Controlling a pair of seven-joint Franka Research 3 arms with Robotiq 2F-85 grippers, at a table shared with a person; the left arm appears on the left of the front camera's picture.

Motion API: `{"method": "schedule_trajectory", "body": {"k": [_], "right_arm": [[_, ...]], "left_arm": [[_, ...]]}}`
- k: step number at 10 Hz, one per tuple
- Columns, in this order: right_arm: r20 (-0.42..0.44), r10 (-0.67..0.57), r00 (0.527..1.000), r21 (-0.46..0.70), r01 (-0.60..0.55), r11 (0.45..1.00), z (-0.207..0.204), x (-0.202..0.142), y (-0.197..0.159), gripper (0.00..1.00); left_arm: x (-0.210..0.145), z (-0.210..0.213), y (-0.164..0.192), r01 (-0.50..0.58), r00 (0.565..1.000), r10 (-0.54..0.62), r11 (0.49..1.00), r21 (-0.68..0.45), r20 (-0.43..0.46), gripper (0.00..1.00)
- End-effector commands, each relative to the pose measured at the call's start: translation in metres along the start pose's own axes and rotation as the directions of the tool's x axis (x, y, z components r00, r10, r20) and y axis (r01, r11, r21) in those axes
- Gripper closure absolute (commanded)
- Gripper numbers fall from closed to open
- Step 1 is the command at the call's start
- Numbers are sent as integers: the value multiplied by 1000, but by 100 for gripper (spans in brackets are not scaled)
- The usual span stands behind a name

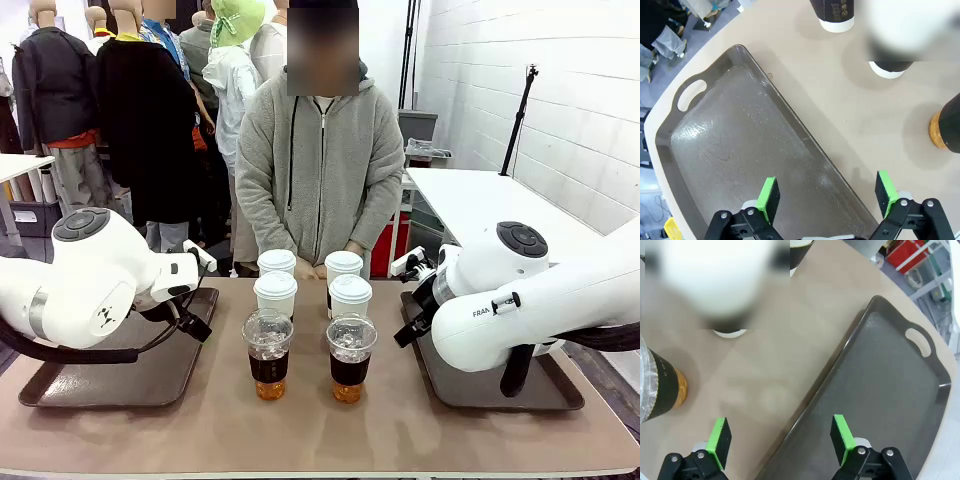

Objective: Distribute the coffee onto the tray.
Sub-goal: Pick up one iced Americano and place it on the right Handle tray.

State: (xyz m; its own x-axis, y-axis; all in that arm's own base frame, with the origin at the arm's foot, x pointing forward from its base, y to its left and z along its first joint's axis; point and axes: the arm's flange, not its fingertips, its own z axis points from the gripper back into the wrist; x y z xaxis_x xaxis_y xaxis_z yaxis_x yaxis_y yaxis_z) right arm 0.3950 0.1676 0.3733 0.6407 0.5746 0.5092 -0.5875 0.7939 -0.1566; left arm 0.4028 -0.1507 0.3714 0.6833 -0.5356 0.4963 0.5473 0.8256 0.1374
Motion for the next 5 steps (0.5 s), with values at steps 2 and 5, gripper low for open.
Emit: {"method": "schedule_trajectory", "body": {"k": [2, 5], "right_arm": [[0, 0, 1000, 0, 0, 1000, 0, 0, 0, 0], [0, 0, 1000, 0, 0, 1000, 0, 0, 0, 0]], "left_arm": [[0, 0, 0, 0, 1000, 0, 1000, 0, 0, 0], [0, 0, 0, 0, 1000, 0, 1000, 0, 0, 0]]}}
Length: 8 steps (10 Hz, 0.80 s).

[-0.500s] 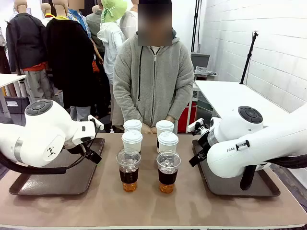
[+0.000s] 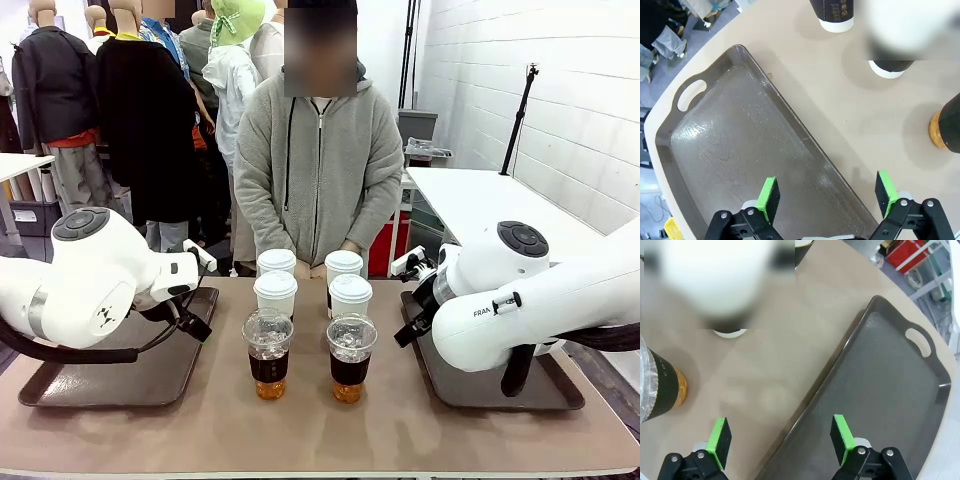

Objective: Distribute the coffee onto the tray.
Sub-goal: Pick up one iced Americano and place it on the right Handle tray.

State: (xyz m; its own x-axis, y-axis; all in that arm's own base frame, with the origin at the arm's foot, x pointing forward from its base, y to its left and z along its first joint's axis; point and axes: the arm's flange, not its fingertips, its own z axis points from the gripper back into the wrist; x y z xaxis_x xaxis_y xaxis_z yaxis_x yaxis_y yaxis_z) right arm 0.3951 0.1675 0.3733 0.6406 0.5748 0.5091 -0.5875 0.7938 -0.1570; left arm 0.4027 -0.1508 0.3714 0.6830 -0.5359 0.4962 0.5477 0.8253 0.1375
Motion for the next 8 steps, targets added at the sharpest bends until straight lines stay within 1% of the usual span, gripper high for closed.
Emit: {"method": "schedule_trajectory", "body": {"k": [1, 7, 8], "right_arm": [[0, 0, 1000, 0, 0, 1000, 0, 0, 0, 0], [0, 0, 1000, 0, 0, 1000, 0, 0, 0, 0], [15, -6, 1000, -8, 6, 1000, 4, 5, 2, 0]], "left_arm": [[0, 0, 0, 0, 1000, 0, 1000, 0, 0, 0], [0, 0, 0, 0, 1000, 0, 1000, 0, 0, 0], [3, 14, 2, 2, 1000, -3, 1000, 25, 2, 0]]}}
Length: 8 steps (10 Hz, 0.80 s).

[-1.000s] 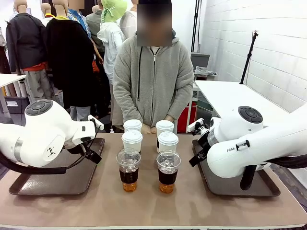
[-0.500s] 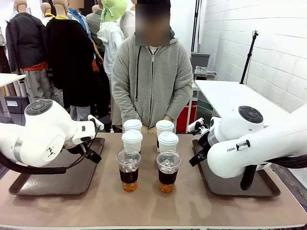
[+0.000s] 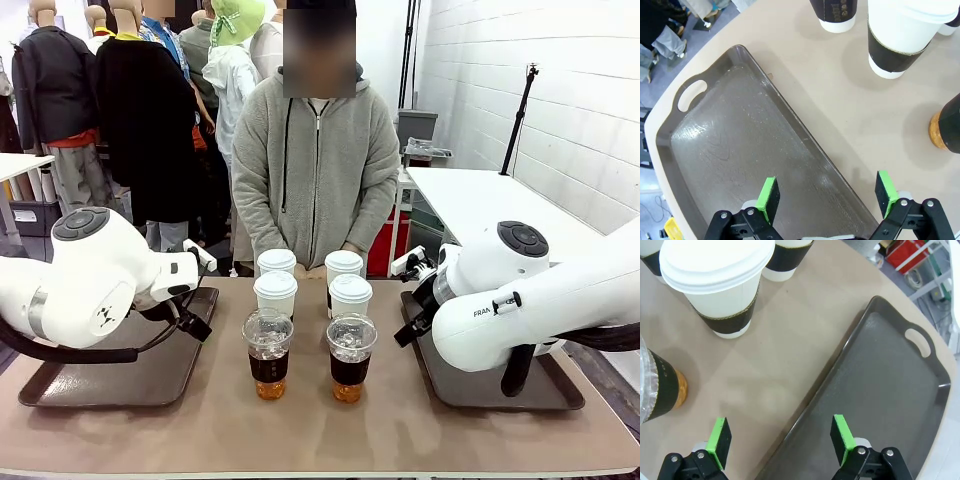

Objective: Distribute the coffee onto the tray.
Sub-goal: Pick up one iced Americano and place it on the right Handle tray.

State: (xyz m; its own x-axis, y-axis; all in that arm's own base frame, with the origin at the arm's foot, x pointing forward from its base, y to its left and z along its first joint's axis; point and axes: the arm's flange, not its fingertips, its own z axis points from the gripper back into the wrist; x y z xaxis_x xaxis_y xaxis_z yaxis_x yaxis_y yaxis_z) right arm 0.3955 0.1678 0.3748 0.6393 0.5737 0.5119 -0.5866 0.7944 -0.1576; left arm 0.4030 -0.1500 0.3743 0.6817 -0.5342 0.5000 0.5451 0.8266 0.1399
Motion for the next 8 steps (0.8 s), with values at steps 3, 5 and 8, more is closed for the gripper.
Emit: {"method": "schedule_trajectory", "body": {"k": [3, 5, 8], "right_arm": [[63, 5, 998, -2, -5, 1000, 46, 16, -14, 0], [105, 9, 994, 10, -10, 1000, 74, 25, -17, 0], [121, 29, 992, 3, -29, 1000, 98, 32, -20, 0]], "left_arm": [[30, 52, 3, 18, 999, -20, 998, 54, 34, 0], [41, 78, 8, 25, 999, -28, 997, 77, 45, 0], [53, 97, 11, 34, 997, -41, 994, 105, 68, 0]]}}
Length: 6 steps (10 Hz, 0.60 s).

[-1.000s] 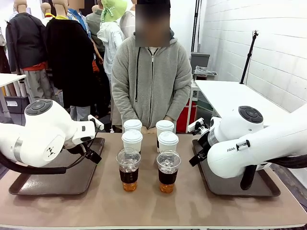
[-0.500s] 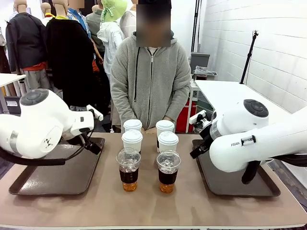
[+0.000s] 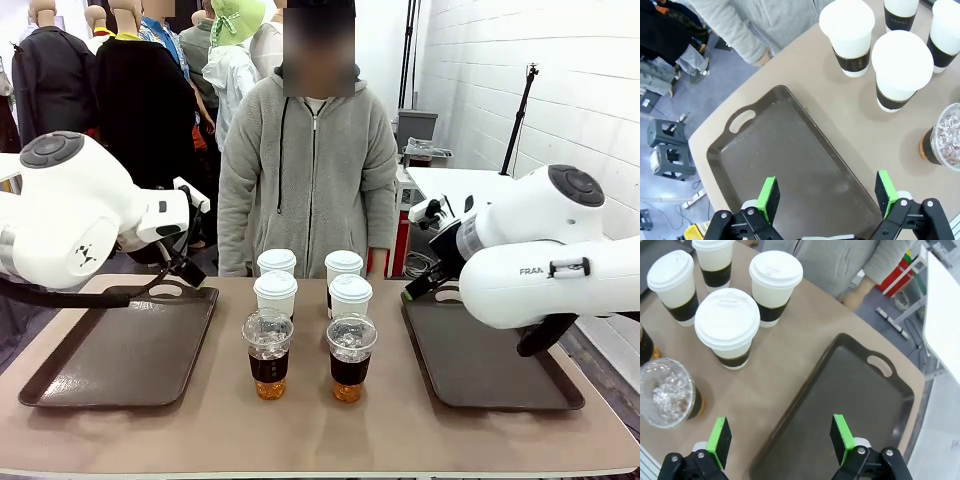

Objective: Distribute the coffee onto the tray.
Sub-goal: Pick up one iced Americano and place it on the right Handle tray.

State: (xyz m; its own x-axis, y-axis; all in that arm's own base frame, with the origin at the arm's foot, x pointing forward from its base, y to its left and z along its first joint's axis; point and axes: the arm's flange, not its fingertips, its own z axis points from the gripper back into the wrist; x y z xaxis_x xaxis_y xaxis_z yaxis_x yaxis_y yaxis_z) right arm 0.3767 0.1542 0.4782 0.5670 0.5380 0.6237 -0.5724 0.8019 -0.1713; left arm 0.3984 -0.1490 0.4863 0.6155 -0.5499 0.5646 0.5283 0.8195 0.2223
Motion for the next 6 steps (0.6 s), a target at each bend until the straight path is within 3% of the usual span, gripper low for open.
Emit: {"method": "schedule_trajectory", "body": {"k": [1, 6], "right_arm": [[-10, 33, 999, 39, -33, 999, -3, 0, -4, 0], [120, 57, 991, 177, -78, 981, 23, -2, -22, 0]], "left_arm": [[-4, -2, -1, 0, 1000, 1, 1000, 31, -16, 0], [0, 26, 23, 39, 993, -33, 998, -58, 111, 0]]}}
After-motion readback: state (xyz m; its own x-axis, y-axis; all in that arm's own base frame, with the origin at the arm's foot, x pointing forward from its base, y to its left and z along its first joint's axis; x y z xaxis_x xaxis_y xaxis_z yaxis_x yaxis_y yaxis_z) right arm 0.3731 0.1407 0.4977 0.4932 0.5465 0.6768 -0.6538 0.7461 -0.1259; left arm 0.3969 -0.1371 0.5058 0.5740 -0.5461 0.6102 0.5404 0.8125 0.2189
